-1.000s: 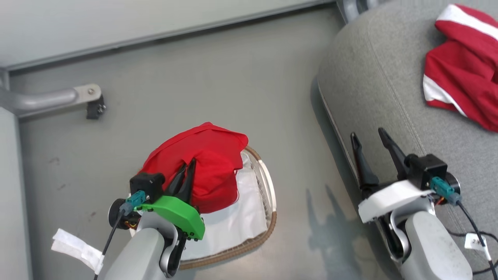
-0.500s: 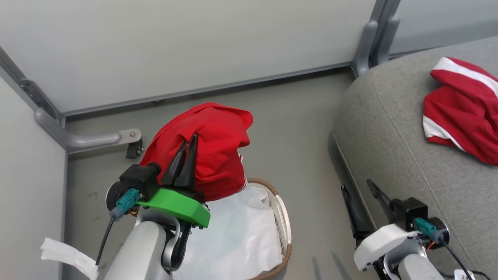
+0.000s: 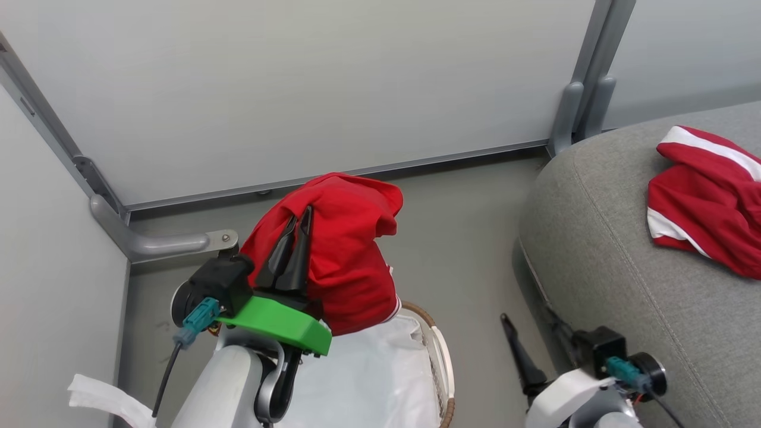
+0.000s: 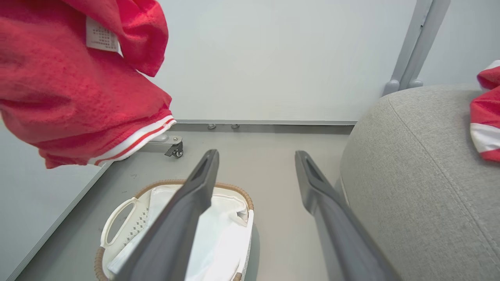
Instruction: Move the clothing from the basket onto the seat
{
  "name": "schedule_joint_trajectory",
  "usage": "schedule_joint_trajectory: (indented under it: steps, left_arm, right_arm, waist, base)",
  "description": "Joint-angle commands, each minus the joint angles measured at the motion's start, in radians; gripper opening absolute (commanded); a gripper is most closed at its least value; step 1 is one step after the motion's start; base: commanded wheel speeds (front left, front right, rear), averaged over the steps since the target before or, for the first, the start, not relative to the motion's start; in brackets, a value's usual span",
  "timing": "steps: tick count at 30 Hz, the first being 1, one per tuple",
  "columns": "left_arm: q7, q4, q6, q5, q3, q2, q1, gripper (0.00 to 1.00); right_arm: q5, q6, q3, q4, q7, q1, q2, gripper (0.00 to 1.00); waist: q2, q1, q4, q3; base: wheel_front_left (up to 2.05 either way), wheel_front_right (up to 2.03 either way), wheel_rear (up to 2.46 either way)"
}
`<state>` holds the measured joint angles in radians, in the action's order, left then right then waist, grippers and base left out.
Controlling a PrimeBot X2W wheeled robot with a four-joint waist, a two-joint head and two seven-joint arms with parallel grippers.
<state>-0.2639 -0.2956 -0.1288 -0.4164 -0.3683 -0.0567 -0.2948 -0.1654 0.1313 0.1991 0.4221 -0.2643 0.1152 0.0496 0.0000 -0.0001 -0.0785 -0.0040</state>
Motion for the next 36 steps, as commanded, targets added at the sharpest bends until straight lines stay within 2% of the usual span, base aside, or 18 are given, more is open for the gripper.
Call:
schedule_joint_trajectory:
  steps: [1,11,17,26,27,28,36]
  left_arm:
    - [-0.001,0.006,-0.003,0.011,-0.004,-0.001,0.012,0.00]
    - [-0.001,0.016,-0.003,-0.006,-0.045,0.003,-0.018,0.00]
    - [-0.001,0.011,-0.003,-0.005,-0.086,0.003,-0.034,0.00]
    - [-0.001,0.015,-0.003,-0.026,-0.142,0.004,-0.052,0.00]
    - [-0.001,0.016,-0.003,-0.032,-0.154,0.004,-0.055,0.00]
    - [-0.001,0.015,-0.003,-0.036,-0.163,0.004,-0.056,0.00]
    - [-0.001,0.008,-0.003,-0.051,-0.193,0.005,-0.060,0.00]
  right_arm:
    - [0.010,-0.001,0.021,0.004,0.000,0.000,0.003,1.00]
    - [-0.006,-0.001,0.304,0.025,0.000,0.147,0.003,1.00]
    - [-0.016,-0.001,0.454,0.085,0.000,0.258,0.004,1.00]
    - [-0.018,-0.001,0.472,0.134,0.000,0.328,0.003,1.00]
    - [-0.023,-0.001,0.477,0.138,0.000,0.330,0.003,0.54]
    - [-0.029,-0.001,0.484,0.144,0.000,0.331,0.003,0.00]
    - [-0.084,-0.001,0.506,0.168,0.000,0.338,0.004,0.00]
  waist:
    - [0.0000,0.0001,0.000,0.001]
    - [0.0000,0.0001,0.032,0.022]
    - [0.0000,0.0001,0.067,0.030]
    - [0.0000,0.0001,0.113,0.041]
    - [0.0000,0.0001,0.120,0.041]
    - [0.0000,0.0001,0.124,0.040]
    - [0.0000,0.0001,0.140,0.038]
  base:
    - [0.00,0.00,0.00]
    - [0.00,0.00,0.00]
    - [0.00,0.00,0.00]
    - [0.00,0.00,0.00]
    - [0.00,0.00,0.00]
    - [0.00,0.00,0.00]
    - [0.00,0.00,0.00]
